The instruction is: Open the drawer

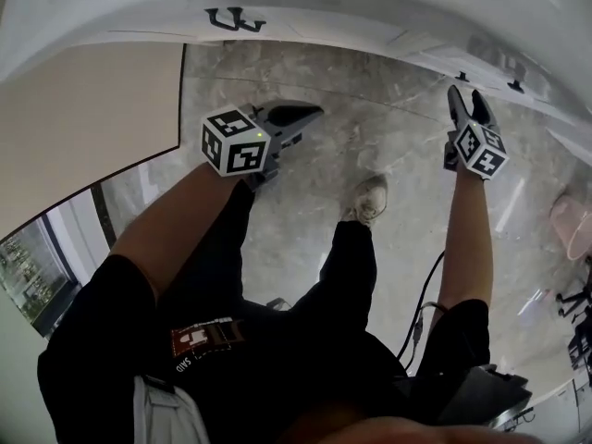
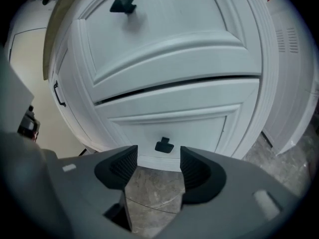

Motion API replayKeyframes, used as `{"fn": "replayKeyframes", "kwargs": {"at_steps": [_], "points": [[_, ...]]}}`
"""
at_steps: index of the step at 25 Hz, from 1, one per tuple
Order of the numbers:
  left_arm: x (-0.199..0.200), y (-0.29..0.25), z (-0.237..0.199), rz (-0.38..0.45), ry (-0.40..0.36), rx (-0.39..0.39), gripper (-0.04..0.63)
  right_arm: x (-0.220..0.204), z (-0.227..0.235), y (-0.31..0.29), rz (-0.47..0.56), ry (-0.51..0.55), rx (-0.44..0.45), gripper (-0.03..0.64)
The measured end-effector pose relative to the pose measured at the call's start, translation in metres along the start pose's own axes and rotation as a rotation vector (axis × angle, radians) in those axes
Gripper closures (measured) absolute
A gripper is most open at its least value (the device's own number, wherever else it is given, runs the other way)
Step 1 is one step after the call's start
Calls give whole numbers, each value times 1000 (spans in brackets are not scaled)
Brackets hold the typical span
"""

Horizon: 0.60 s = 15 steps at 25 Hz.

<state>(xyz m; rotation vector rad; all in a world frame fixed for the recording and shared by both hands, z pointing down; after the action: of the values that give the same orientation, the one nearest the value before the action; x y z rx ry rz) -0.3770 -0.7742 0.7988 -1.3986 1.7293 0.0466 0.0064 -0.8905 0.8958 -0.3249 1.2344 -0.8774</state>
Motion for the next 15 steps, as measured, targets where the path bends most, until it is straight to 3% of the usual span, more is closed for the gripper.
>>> {"fn": "replayKeyframes", "kwargs": {"at_steps": [8, 15], "points": [[-6, 13, -14, 8, 31, 13, 597, 1, 6, -30, -19, -133, -46, 381], [-14, 14, -20, 6, 44, 14, 597, 0, 7, -49, -36, -163, -55, 383]]}}
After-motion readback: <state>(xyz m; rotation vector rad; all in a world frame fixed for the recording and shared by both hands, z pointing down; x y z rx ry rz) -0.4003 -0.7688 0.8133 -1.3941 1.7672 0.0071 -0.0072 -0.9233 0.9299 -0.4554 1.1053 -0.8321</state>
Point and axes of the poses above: the fingertips, and each gripper's own axes: y backward along the fingers, z to its right, x out of its top, the point moved 9 cm from there along y, backward along the fingers, and after that the axes turned 8 degrees about -y, right-handed, at the moved point
